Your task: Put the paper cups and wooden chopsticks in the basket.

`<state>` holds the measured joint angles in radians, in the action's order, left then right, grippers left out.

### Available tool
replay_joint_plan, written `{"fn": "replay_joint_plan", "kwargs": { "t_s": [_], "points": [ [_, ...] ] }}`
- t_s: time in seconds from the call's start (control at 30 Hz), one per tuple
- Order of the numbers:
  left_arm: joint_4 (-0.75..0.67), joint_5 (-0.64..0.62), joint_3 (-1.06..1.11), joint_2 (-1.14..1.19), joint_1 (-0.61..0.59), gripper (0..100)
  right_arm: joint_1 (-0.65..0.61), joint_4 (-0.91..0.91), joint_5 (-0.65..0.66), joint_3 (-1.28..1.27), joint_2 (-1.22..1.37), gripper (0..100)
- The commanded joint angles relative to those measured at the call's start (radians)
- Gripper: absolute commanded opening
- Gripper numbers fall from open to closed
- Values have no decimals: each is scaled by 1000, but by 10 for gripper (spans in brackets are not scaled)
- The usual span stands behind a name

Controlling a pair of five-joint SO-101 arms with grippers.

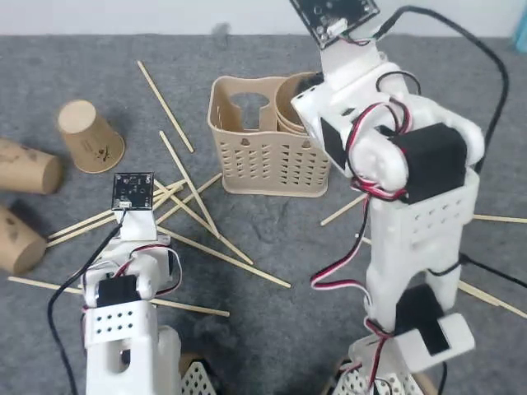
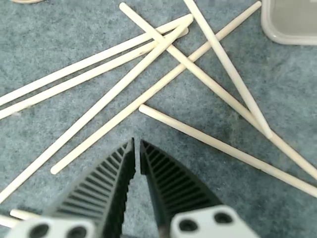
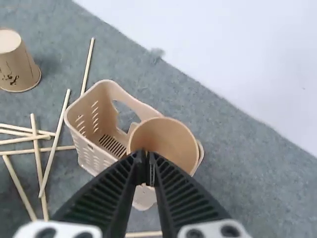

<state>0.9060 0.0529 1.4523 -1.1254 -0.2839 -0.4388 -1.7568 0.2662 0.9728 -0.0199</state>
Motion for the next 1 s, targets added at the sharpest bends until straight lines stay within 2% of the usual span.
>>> {"fn": "replay_joint_plan", "kwargs": {
  "t_s": [0.0,0.2,0.37,0.63,0.8,0.97],
  "points": [
    [-20,8,-2,-20,-3,12,18,-19,-32,-43,-87,9],
    [-20,8,-2,-20,-3,12,18,27,-34,-180,-206,9],
    [-20,8,-2,-20,-3,12,19,145,-34,-470,-392,9],
    [-18,8,-2,-20,-5,12,73,648,-25,-1131,-727,8],
    [-18,8,-1,-20,-5,12,94,898,-32,-1336,-716,8],
    [-18,8,-1,-20,-5,12,99,1236,-26,-1522,-645,8]
  ]
}}
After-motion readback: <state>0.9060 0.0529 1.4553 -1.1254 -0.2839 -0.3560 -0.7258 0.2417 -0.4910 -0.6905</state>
